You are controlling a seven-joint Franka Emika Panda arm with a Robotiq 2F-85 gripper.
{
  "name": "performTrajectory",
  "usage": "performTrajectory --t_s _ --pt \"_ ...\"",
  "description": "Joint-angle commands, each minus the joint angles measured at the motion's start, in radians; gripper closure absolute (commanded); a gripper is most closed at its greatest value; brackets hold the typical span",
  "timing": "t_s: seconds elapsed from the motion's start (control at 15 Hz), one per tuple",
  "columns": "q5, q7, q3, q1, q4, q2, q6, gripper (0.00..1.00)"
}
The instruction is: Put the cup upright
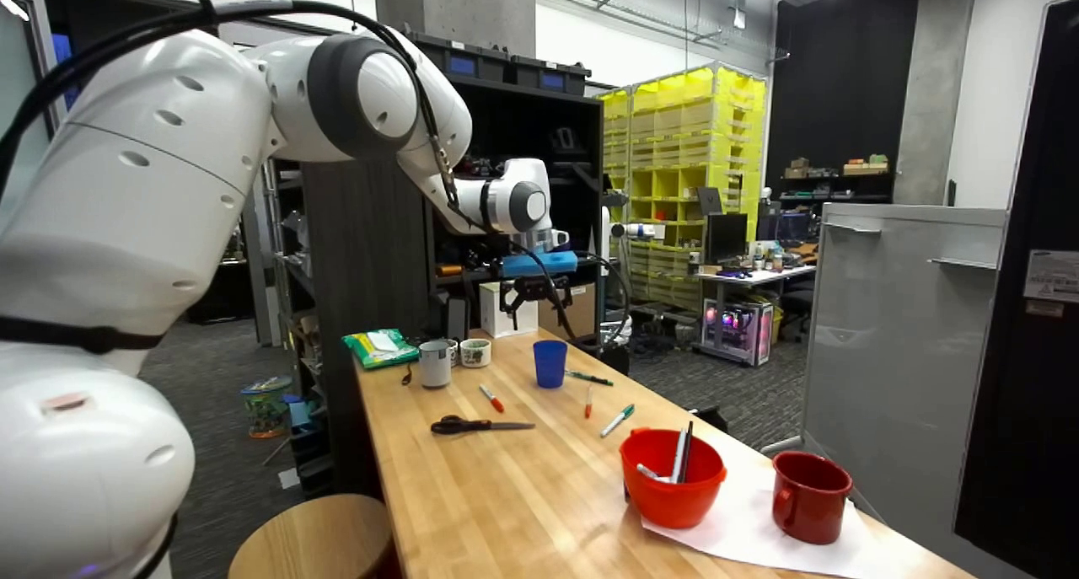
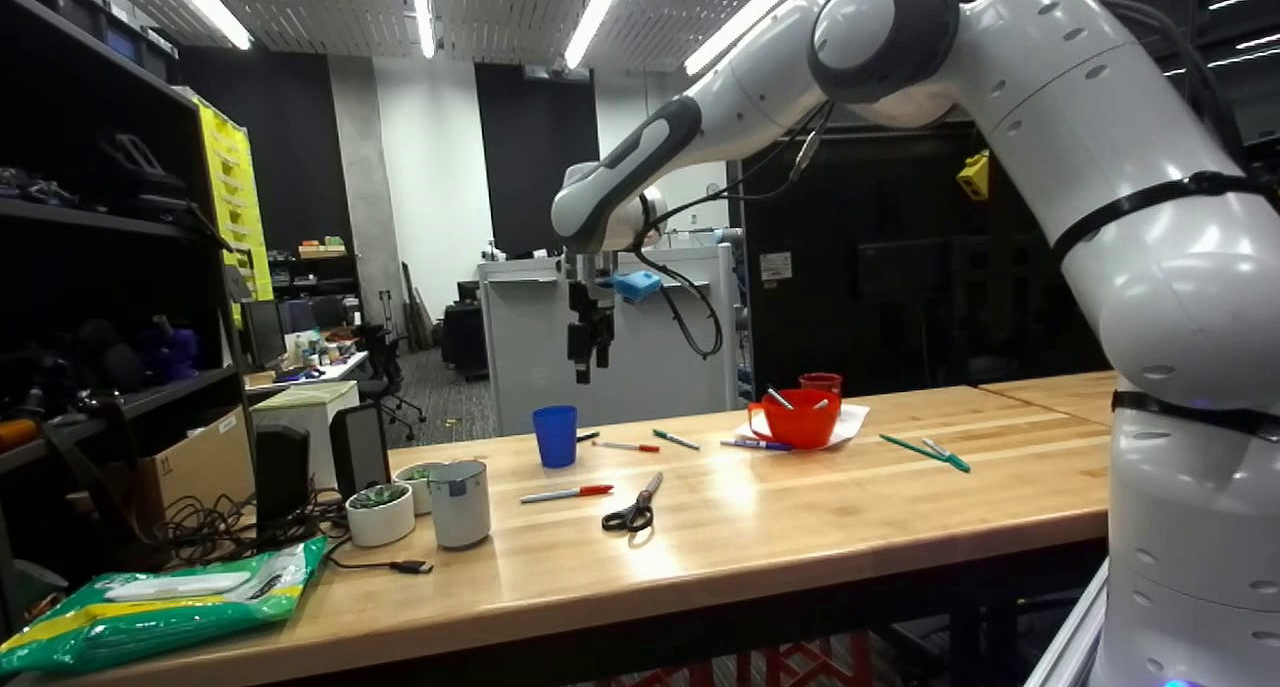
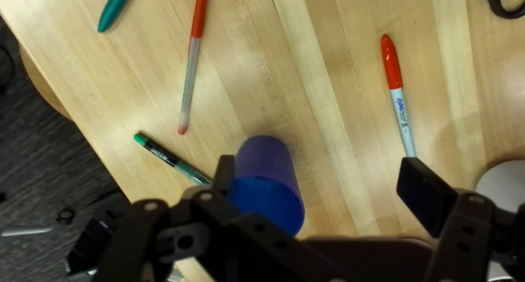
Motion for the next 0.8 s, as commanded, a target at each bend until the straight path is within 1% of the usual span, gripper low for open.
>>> performTrajectory --t_s 0.0,0.13,0.27,0.33,0.4,0.53,0.73 --pt "-0.037 0.218 -0.036 0.025 -0.129 -0.083 0.078 0.00" --pt "-0.064 0.341 -0.058 0.037 -0.172 -0.108 0.097 0.00" --pt "-0.098 0.461 -0.082 0.048 -0.207 -0.135 0.081 0.00" --pt "-0.089 0.452 -0.077 0.034 -0.226 -0.143 0.068 0.00" --pt "-0.073 0.397 -0.059 0.024 -0.146 -0.078 0.070 0.00" --pt "-0.073 0.419 -0.067 0.022 -0.178 -0.099 0.070 0.00" --pt "-0.073 0.424 -0.070 0.021 -0.190 -0.106 0.070 0.00"
